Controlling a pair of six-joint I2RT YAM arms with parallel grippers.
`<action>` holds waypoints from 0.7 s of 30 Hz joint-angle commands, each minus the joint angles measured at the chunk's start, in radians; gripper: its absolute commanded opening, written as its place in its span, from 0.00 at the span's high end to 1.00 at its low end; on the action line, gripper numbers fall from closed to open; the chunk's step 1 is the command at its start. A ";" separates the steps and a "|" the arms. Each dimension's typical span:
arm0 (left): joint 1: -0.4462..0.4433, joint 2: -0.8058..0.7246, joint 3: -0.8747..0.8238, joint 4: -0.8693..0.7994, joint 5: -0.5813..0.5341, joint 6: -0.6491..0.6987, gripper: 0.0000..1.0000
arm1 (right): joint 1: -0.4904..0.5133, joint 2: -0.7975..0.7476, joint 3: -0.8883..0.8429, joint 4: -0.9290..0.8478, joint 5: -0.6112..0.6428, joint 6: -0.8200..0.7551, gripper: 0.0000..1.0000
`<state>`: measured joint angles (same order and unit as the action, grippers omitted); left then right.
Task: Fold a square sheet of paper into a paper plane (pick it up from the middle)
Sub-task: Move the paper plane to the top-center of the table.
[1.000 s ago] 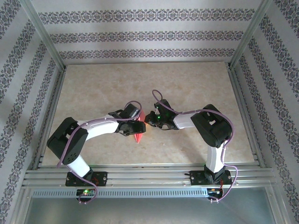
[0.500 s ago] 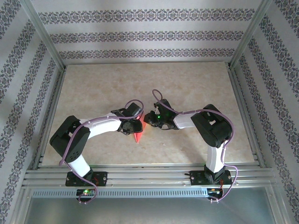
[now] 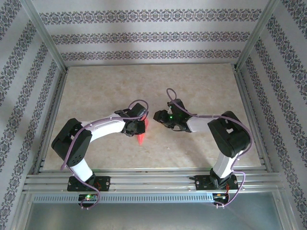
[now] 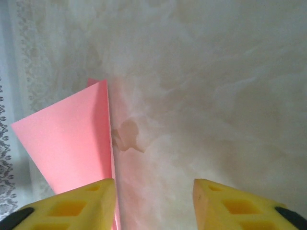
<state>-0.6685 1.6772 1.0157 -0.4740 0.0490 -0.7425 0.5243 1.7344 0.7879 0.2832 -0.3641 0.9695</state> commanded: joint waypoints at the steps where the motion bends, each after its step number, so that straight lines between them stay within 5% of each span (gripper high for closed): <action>1: -0.016 -0.007 0.050 -0.121 -0.071 0.065 0.93 | -0.019 -0.100 -0.029 -0.080 0.098 -0.080 0.43; 7: -0.014 0.025 0.102 -0.197 -0.095 0.148 0.93 | -0.046 -0.247 -0.075 -0.191 0.258 -0.199 0.24; 21: -0.016 0.175 0.209 -0.231 -0.118 0.113 0.82 | -0.105 -0.343 -0.153 -0.208 0.299 -0.187 0.22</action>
<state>-0.6685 1.8442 1.2003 -0.6483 -0.0460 -0.6243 0.4271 1.4094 0.6510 0.0849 -0.0898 0.7918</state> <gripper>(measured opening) 0.178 0.779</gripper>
